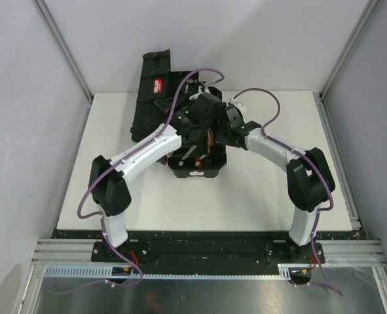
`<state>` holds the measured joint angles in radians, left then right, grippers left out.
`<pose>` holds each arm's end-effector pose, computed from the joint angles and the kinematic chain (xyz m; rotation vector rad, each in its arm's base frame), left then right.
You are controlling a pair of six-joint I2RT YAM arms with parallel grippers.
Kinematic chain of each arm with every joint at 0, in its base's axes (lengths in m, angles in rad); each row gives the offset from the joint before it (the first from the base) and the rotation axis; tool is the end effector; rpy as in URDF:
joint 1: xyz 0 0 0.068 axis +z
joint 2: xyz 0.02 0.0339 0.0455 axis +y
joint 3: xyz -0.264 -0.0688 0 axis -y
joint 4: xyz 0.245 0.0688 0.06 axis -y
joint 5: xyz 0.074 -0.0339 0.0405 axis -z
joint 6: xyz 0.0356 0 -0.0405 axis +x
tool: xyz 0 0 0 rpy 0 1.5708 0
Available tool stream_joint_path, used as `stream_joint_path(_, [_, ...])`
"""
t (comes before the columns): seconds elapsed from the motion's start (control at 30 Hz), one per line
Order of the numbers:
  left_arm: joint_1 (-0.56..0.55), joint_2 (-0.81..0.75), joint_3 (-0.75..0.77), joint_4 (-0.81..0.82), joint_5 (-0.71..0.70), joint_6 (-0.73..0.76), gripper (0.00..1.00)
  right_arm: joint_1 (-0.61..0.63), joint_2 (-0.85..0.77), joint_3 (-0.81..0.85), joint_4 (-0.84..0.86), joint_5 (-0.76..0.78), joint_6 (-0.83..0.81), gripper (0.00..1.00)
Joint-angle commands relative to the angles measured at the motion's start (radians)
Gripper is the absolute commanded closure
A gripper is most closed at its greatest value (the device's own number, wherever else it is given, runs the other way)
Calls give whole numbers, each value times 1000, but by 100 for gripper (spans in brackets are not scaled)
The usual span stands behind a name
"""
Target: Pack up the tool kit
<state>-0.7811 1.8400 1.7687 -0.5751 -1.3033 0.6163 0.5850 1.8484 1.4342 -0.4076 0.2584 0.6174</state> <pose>0.3121 -0.2611 0.3601 0.6347 1.8202 1.2960 0.3507 0.2214 0.2443 0.1595 2.3691 0.2731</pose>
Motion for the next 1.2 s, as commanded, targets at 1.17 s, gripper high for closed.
stream_joint_path(1.17, [-176, 214, 241, 312, -124, 175, 100, 3, 38, -295, 676, -578, 523, 91])
